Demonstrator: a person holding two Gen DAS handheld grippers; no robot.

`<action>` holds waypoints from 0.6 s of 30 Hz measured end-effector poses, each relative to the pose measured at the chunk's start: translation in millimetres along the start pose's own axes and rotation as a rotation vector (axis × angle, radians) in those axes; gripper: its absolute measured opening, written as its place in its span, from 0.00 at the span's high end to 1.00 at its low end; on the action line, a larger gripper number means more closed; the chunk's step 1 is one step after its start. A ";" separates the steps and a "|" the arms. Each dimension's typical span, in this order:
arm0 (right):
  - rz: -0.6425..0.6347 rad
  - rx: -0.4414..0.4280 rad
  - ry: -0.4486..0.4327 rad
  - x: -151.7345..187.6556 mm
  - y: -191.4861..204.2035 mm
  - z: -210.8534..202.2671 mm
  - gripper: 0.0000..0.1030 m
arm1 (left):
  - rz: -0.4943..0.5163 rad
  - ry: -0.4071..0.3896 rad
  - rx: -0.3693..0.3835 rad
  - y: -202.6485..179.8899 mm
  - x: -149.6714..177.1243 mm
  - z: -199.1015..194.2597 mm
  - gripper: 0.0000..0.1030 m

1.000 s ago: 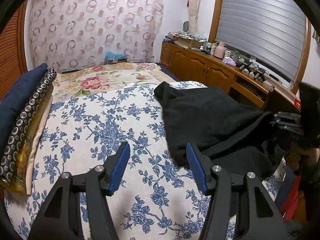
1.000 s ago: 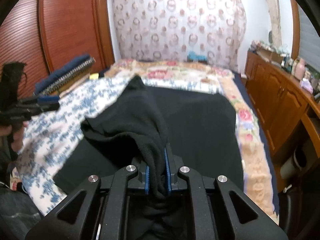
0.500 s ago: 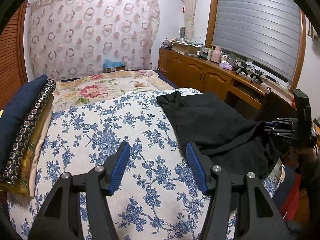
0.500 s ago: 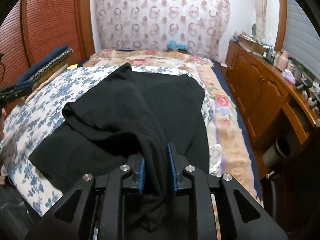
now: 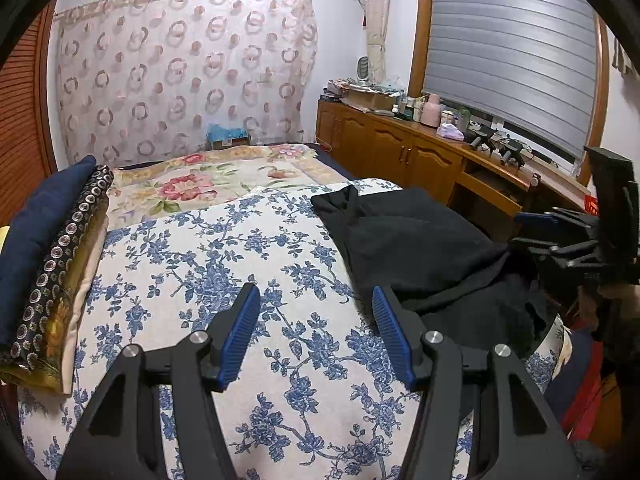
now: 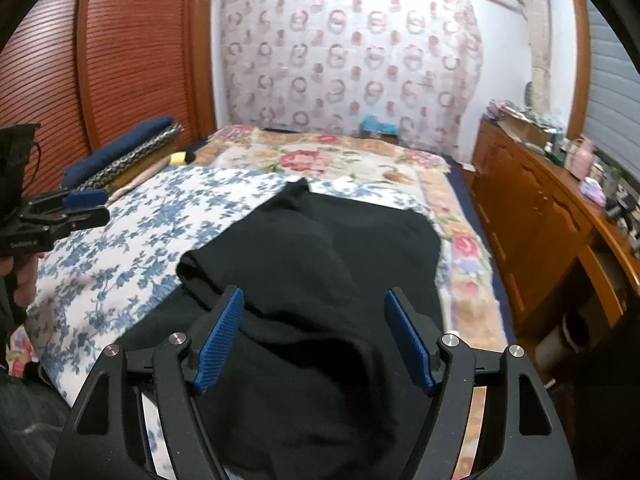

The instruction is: Fold small clothes

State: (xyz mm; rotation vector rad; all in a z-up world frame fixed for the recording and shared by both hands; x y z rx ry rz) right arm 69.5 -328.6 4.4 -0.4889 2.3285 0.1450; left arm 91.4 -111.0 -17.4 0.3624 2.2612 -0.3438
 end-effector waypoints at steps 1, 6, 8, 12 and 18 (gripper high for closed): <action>-0.008 -0.006 0.007 -2.8 5.1 6.1 0.28 | -0.002 0.001 -0.001 0.4 0.1 0.1 0.44; -0.050 -0.055 0.053 -16.2 30.8 38.6 0.28 | -0.011 -0.001 -0.003 4.9 2.5 -0.6 0.44; -0.061 -0.072 0.072 -20.8 38.9 49.9 0.28 | -0.017 -0.002 -0.003 6.5 3.4 -0.6 0.44; -0.093 -0.105 0.111 -27.8 57.8 69.8 0.28 | -0.020 -0.002 -0.003 8.5 4.4 -0.5 0.44; -0.156 -0.137 0.170 -30.4 85.9 92.9 0.28 | -0.032 0.001 -0.005 12.5 7.7 0.2 0.44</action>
Point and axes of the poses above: each gripper's, at about its wrist camera, not at the fingertips, and z roughly the way its jaws point, y to its left, x to its underside, the point moved 4 cm from there along z, roughly the way its jaws point, and after that the axes turned 6 degrees about y, right-handed, at the moved point
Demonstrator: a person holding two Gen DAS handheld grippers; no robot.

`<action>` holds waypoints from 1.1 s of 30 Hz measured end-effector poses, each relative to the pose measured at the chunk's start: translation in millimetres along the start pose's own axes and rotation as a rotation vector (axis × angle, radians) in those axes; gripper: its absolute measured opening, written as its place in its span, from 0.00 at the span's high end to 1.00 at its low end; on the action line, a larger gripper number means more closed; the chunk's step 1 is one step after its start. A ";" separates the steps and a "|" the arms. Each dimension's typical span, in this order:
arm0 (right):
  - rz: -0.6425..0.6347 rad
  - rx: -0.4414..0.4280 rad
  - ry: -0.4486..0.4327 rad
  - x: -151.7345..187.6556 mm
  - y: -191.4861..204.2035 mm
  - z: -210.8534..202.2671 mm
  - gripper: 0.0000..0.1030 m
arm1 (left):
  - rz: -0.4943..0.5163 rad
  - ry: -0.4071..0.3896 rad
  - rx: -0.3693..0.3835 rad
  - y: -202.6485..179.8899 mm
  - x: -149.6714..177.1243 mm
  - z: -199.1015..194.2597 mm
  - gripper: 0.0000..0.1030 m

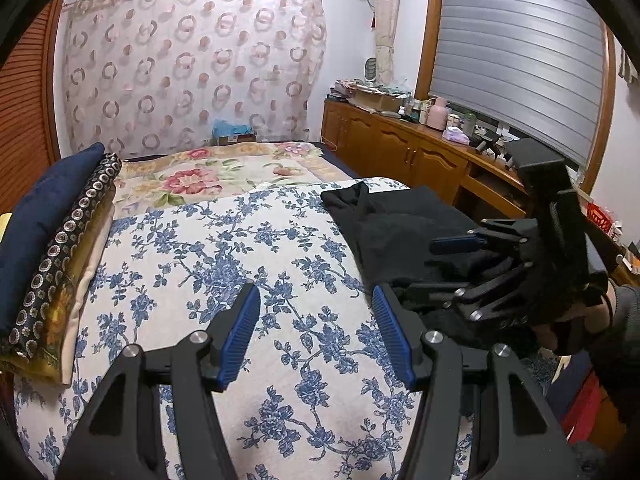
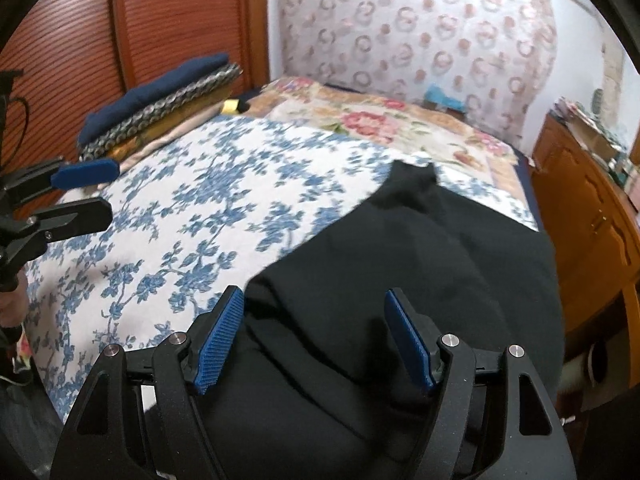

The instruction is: Fold small clothes

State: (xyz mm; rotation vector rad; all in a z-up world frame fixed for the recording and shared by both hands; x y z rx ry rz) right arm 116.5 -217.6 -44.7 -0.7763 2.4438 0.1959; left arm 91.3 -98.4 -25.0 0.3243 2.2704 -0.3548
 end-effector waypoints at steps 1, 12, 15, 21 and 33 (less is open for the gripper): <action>-0.009 0.000 0.007 -0.7 2.6 2.5 0.28 | -0.002 0.001 0.000 1.2 0.3 0.2 0.44; -0.095 0.015 0.090 -1.8 20.1 35.4 0.43 | -0.004 0.010 0.005 0.4 4.6 2.4 0.44; -0.101 0.010 0.085 -0.8 16.8 36.5 0.82 | -0.004 0.014 0.006 -0.7 6.2 4.2 0.44; -0.022 0.001 -0.058 -18.5 -17.6 -4.8 0.90 | -0.004 0.019 0.010 -2.0 6.6 5.4 0.44; 0.174 0.302 -0.099 -51.8 -178.0 -37.0 0.91 | -0.005 0.038 0.023 -4.7 9.2 12.3 0.44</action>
Point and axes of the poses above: each gripper's, at about its wrist camera, not at the fingertips, and z roughly the way its jaws point, y to its left, x to its underside, the point moved 4 cm from there along z, roughly the way its jaws point, and after that the axes turned 6 degrees about y, right-handed, at the moved point
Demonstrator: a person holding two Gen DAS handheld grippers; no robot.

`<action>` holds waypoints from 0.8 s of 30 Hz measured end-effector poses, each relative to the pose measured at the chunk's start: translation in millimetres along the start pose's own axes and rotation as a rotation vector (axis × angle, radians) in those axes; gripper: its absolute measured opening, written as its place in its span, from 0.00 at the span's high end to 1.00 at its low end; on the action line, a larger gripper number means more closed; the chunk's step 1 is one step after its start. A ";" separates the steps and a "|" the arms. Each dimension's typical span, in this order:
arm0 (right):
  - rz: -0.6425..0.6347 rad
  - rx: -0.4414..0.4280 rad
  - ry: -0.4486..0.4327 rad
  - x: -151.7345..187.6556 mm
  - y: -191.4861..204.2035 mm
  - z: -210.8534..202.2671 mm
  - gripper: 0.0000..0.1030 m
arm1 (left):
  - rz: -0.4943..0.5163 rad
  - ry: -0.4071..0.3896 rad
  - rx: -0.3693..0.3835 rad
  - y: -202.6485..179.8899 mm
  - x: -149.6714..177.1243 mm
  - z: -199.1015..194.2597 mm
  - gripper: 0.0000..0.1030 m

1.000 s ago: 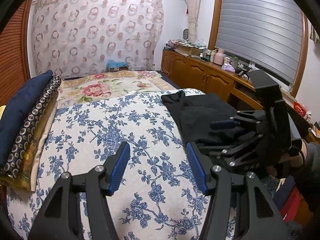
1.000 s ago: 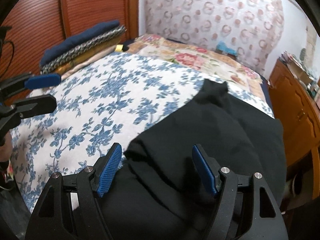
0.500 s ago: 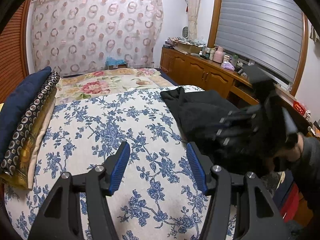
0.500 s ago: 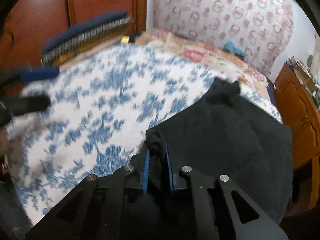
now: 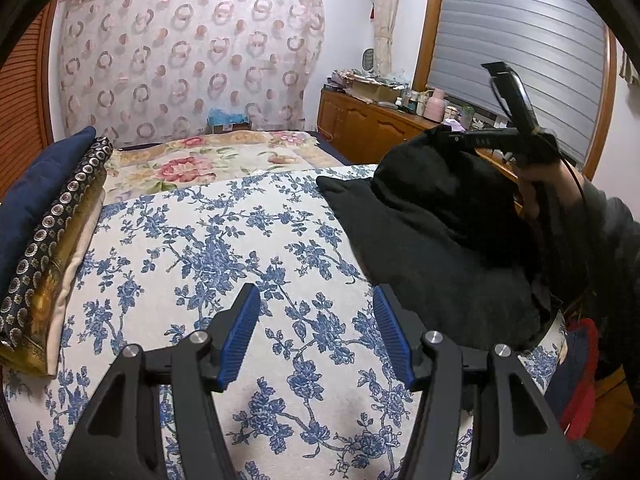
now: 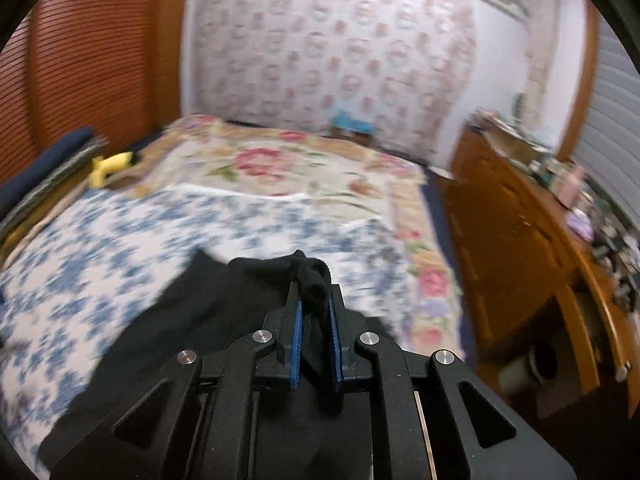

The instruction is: Fold small clothes

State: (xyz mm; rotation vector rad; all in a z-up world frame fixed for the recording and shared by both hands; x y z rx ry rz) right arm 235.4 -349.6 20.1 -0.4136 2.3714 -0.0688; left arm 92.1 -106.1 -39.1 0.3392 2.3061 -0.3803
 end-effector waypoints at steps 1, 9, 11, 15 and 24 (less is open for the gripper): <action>0.026 0.018 0.012 -0.2 -10.8 4.0 0.91 | 0.002 0.005 0.002 -0.8 -0.1 1.9 0.44; 0.145 0.007 0.090 19.5 -51.7 36.1 0.53 | 0.036 0.070 0.014 -2.3 -22.0 33.5 0.44; 0.138 -0.014 0.108 26.7 -55.5 43.2 0.50 | 0.062 0.086 0.008 -6.0 -35.0 45.5 0.44; 0.136 -0.044 0.133 37.7 -61.8 53.7 0.49 | 0.079 0.125 0.045 -13.9 -63.1 75.0 0.44; 0.176 -0.168 0.145 46.8 -72.8 74.5 0.40 | 0.132 0.173 0.076 -33.5 -118.9 151.5 0.44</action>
Point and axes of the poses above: each gripper's, at about its wrist camera, not at the fingertips, and z roughly the way its jaws point, y to its left, x to its underside, the point moved 4 cm from there along z, roughly the way its jaws point, and after that the axes turned 6 degrees about y, right-handed, at the moved point
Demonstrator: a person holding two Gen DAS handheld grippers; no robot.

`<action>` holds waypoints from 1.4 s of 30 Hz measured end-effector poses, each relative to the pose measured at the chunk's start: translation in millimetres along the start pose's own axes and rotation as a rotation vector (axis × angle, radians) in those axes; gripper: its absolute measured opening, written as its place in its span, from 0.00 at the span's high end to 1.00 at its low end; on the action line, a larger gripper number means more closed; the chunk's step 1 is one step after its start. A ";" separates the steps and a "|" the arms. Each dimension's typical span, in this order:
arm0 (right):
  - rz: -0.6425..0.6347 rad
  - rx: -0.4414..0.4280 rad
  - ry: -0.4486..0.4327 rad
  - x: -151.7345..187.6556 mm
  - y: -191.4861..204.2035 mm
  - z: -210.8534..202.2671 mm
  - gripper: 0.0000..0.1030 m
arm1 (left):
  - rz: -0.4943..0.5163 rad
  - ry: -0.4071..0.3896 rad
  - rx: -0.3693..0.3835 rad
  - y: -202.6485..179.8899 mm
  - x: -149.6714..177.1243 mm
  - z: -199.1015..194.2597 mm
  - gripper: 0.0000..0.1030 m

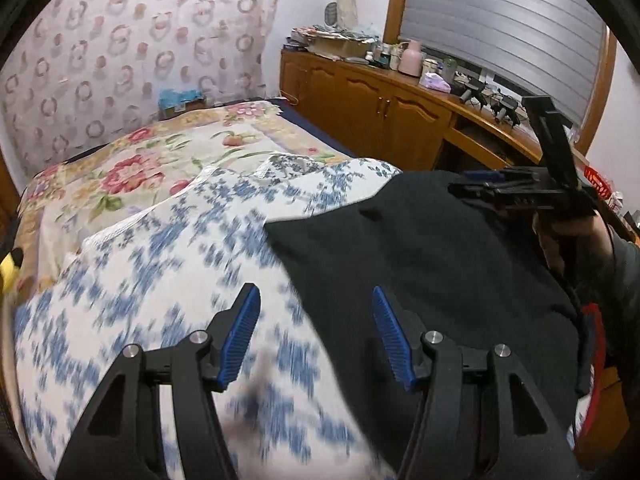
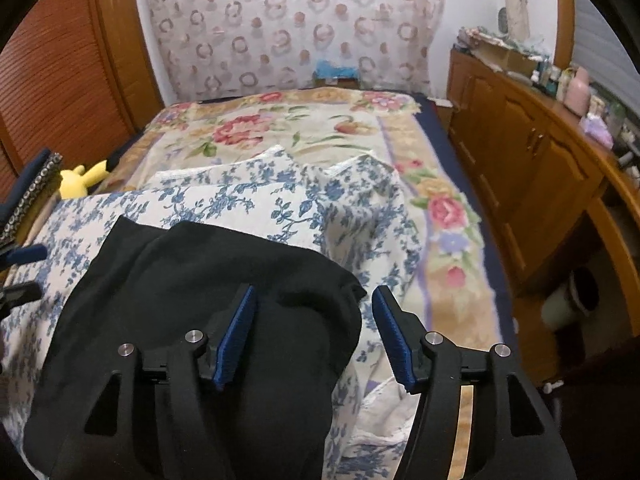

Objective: Fold small clothes
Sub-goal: 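Lift the black shirt with the right gripper while the left gripper grasps its other edge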

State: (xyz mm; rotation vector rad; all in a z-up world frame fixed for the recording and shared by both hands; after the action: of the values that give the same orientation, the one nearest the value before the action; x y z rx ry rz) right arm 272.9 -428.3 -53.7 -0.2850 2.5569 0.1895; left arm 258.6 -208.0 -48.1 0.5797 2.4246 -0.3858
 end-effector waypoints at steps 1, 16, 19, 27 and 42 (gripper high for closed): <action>0.003 -0.014 0.004 -0.5 -1.0 3.5 0.40 | 0.004 0.000 0.005 0.0 -3.4 3.8 0.45; -0.030 -0.118 0.034 3.4 7.1 28.0 0.40 | 0.008 0.110 -0.014 11.6 -28.6 67.2 0.59; -0.034 -0.117 0.030 4.8 7.7 28.7 0.40 | 0.032 0.096 -0.014 7.6 -29.3 66.8 0.73; -0.043 -0.122 0.024 6.6 10.5 28.4 0.41 | 0.013 0.012 -0.006 14.5 -33.4 46.9 0.95; -0.108 -0.114 -0.016 8.1 18.3 9.7 0.90 | -0.024 0.072 -0.016 29.2 -30.5 68.0 0.72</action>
State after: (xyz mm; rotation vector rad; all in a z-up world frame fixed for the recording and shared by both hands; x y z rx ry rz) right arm 266.8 -410.0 -64.8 -0.4616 2.5107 0.2967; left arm 328.4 -219.6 -85.6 0.5669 2.5038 -0.3604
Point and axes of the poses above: each gripper's, at about its wrist camera, not at the fingertips, and z roughly the way its jaws point, y to its left, x to its underside, the point moved 4 cm from there along z, roughly the way its jaws point, and after that the axes turned 6 degrees about y, right-handed, at the moved point
